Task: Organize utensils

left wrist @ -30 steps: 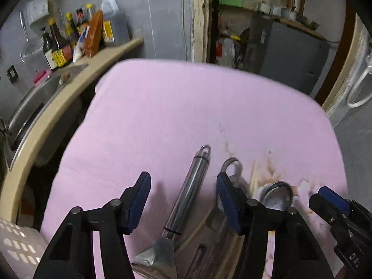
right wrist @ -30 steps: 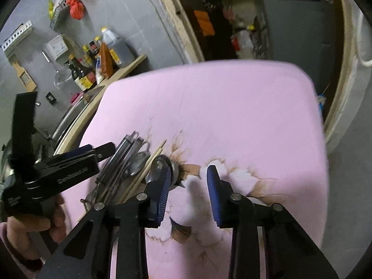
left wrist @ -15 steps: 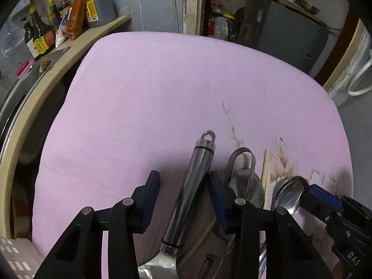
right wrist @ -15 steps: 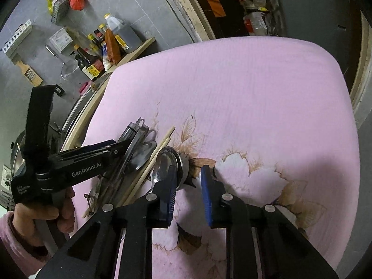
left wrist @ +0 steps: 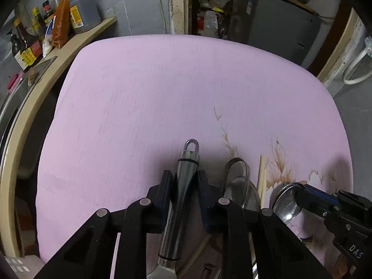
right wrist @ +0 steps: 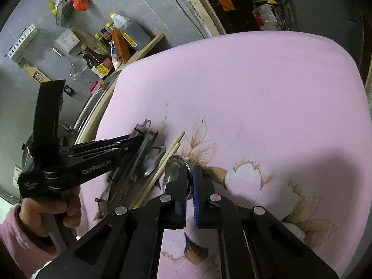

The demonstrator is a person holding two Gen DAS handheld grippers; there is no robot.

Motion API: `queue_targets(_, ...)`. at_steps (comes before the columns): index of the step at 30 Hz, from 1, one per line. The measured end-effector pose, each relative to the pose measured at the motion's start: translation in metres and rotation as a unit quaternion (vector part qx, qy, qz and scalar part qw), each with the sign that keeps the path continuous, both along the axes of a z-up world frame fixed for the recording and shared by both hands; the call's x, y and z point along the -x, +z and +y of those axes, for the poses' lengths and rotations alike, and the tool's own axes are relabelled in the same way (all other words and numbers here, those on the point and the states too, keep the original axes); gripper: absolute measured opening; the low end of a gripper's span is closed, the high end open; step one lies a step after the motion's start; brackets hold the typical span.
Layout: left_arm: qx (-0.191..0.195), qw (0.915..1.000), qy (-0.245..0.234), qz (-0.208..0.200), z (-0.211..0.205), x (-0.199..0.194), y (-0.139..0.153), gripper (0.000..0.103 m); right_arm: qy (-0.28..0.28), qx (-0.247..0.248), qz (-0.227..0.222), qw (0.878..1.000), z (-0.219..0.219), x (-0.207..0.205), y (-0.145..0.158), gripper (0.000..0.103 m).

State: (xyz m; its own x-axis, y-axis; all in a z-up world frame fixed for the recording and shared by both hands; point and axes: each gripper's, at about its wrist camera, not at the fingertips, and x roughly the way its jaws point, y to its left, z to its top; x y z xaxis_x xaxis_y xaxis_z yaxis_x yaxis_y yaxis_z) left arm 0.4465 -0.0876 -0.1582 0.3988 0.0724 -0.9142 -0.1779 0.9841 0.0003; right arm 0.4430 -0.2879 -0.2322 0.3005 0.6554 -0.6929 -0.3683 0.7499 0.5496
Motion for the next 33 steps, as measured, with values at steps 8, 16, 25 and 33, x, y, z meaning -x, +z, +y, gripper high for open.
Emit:
queue_targets(8, 0.02, 0.9997, 0.01, 0.004, 0.004, 0.006, 0.0, 0.019, -0.019, -0.009, 0.004, 1.0, -0.013, 0.007, 0.002, 0.002)
queue_targets(16, 0.04, 0.999, 0.017, 0.005, 0.003, 0.018, -0.001, 0.019, -0.021, -0.002, 0.012, 1.0, -0.013, 0.005, -0.005, 0.003)
queue_targets(25, 0.043, 0.9989, 0.018, 0.007, 0.006, 0.02, -0.002, 0.019, -0.006, 0.009, 0.008, 1.0, -0.004, 0.003, -0.008, 0.003)
queue_targets(33, 0.043, 0.9989, 0.018, 0.006, 0.006, 0.021, -0.002, 0.019, -0.01, -0.006, 0.004, 1.0, -0.014, 0.01, 0.0, 0.003)
